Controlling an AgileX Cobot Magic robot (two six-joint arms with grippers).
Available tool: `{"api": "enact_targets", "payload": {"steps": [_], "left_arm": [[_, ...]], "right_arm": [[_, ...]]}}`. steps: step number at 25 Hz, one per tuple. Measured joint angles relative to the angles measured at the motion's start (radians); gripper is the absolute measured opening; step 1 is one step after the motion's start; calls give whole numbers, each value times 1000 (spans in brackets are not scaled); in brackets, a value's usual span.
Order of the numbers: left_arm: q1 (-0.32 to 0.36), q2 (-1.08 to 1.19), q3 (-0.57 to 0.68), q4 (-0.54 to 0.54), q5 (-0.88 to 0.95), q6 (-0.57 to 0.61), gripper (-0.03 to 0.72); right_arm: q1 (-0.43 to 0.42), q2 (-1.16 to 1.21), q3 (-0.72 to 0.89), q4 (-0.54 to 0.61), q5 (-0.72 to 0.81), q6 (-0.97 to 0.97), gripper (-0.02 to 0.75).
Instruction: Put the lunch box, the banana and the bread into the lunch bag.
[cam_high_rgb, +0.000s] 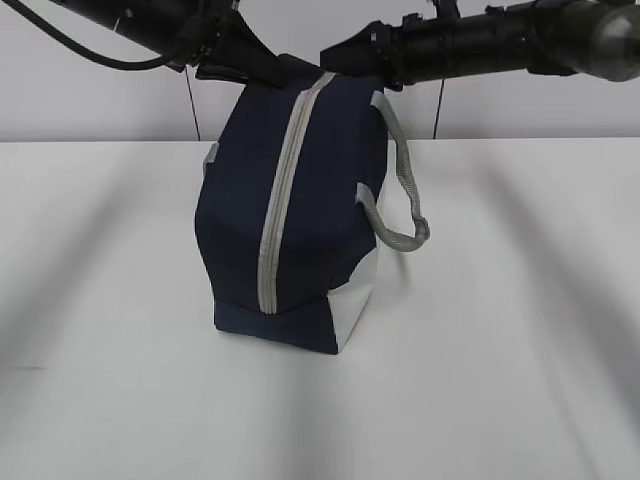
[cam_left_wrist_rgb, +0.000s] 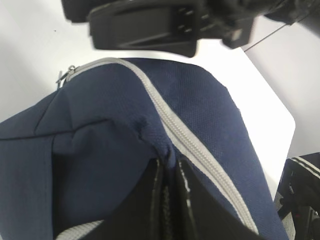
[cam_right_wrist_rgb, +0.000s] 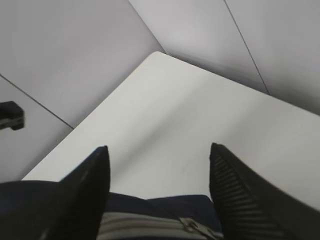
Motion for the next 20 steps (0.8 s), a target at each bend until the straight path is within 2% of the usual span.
{"api": "enact_targets", "payload": {"steps": [4,7,12,14,18,20], "left_arm": [[-1,0,0,26,-36,-63,3],[-2,2,0,93,-102,-151,3],[-2,17,0,147,-188,-251,36],[-1,22,0,147,-202,-258,106],[17,22,0,135,-181,-262,359],[34,22,0,130,-135,-262,463]], "right_arm": [[0,0,-153,-115,-70,104,542],[0,-10,-231,-115,-137,172,547],[0,-84,-247,-115,-196,202,546],[0,-120,-245,-115,-206,212,545],[0,-192,-194,-115,-217,224,545],[0,-239,-138,-115,-217,236,545]]}}
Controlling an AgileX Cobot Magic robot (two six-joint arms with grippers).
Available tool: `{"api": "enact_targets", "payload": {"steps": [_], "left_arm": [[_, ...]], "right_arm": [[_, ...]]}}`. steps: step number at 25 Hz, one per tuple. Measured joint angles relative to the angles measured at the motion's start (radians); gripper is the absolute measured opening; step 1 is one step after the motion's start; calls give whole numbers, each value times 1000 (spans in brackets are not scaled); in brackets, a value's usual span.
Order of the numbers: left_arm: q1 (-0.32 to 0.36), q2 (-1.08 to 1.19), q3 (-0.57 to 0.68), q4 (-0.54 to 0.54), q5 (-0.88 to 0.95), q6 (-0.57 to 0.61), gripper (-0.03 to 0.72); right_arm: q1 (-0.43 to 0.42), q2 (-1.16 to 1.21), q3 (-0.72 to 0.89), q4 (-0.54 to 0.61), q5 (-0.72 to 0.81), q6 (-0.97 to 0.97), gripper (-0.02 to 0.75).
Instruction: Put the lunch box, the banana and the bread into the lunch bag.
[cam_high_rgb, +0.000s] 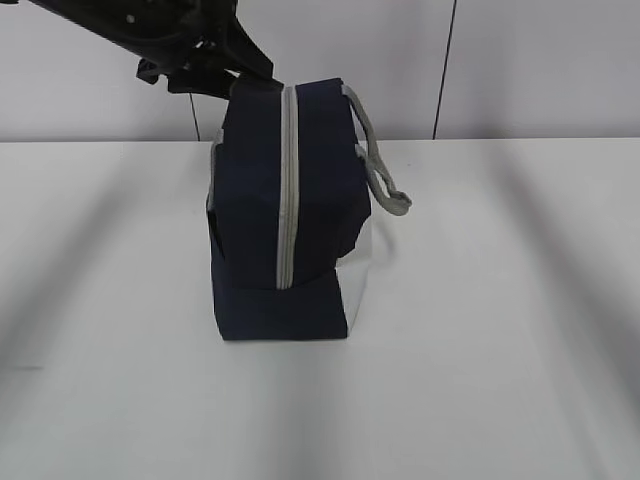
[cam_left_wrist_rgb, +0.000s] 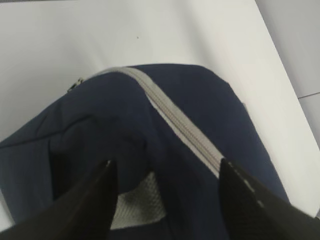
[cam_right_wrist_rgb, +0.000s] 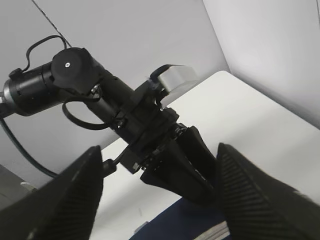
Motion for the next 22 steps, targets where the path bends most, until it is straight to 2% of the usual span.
{"api": "enact_targets", "payload": {"steps": [3,8,12,16,19,22], "left_arm": [[30,-2,0,-2,76,-32,509],[62,-84,0,59,172,-115,503],[52,-196,0,217,195,-202,467],[2,-333,25,412,200,-284,459],[-36,-456,101,453,209,-312,457],[-63,-589,218,458,215,-327,455]], "right_arm": [[0,-70,95,0,0,28,545],[0,-212,300,0,0,74,504],[0,-343,532,0,0,78,475],[0,-496,802,0,6,43,445],[0,-620,1013,0,116,-25,435],[2,-745,1217,0,360,-112,433]]}}
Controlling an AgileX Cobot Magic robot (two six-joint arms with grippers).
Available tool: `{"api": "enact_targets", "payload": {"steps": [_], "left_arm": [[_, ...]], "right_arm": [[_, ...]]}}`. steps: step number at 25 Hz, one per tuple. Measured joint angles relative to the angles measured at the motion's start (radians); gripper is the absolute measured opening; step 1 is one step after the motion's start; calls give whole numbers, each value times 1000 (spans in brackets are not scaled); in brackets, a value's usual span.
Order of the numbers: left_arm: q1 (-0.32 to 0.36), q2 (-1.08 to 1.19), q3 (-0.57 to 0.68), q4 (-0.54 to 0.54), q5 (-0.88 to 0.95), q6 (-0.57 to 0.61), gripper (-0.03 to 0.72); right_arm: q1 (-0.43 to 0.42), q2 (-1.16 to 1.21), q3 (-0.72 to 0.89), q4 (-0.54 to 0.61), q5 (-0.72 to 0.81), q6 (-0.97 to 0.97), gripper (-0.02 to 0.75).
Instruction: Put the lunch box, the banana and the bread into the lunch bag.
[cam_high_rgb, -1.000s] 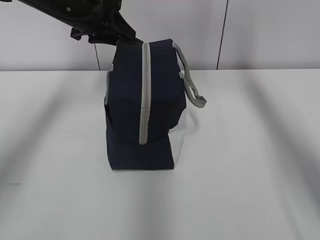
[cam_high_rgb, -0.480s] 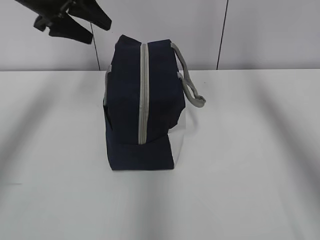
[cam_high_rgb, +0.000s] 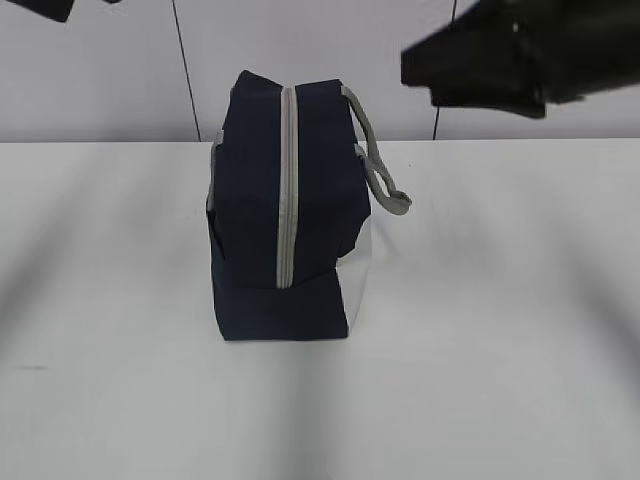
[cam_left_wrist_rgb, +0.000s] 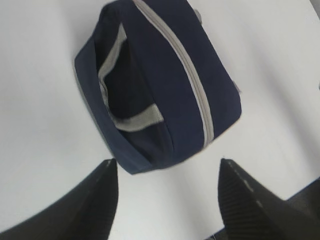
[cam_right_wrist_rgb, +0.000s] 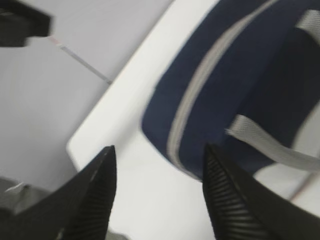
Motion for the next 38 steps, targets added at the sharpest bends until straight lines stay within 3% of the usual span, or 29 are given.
{"api": "enact_targets", "payload": {"steps": [4,8,15,21,26,38], "left_arm": [[-2,-192,200,12,4,-34,450],[-2,-414,406,42,6,-75,449],[-6,-810,740,95,2,-88,434],[-6,-1112,933,190,7,-106,433],[-6,-1272,1018,248,13,-137,429],[-6,-1323,1114,381,5,-140,342]], "right_arm": [[22,-131,243,0,314,-96,433],[111,-226,414,0,537,-179,433],[304,-273,524,6,802,-209,409],[324,-273,527,14,882,-195,391],[324,-259,527,16,857,-197,373],[324,-114,527,17,846,-211,335]]}}
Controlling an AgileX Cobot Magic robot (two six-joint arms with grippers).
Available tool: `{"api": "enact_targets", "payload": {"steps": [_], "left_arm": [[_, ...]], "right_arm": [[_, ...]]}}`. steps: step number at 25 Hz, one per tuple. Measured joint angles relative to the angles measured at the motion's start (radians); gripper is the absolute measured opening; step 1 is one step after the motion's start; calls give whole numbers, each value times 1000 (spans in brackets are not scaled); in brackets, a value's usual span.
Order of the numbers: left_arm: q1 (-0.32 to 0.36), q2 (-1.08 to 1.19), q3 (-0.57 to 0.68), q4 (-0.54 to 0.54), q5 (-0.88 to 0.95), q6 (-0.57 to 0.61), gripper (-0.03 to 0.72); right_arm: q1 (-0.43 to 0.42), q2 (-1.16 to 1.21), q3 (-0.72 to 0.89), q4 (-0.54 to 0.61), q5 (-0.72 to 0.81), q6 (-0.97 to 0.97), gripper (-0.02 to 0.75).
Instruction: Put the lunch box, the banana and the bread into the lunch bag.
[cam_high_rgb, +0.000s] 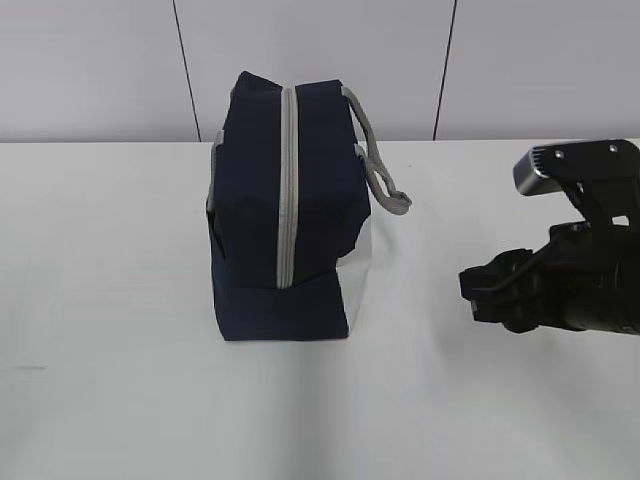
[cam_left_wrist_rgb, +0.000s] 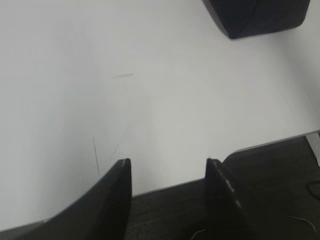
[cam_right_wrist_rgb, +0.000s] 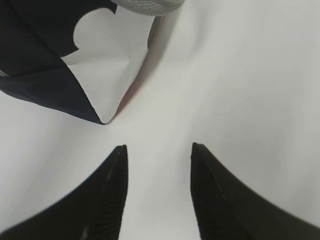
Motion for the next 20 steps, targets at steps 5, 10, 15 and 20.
{"api": "enact_targets", "payload": {"steps": [5,10,15,20], "left_arm": [[0,0,11,19,-65,3,337],[0,0,45,43,-136,6,337],[0,0,47,46,-150,6,335],[0,0,47,48,-155,6,335]], "right_arm": [[0,1,0,0,0,-43,335],[0,2,-17,0,-2,-137,337],[0,2,-24,0,-18,-236,354],[0,2,-26,0,-29,-269,461]]}}
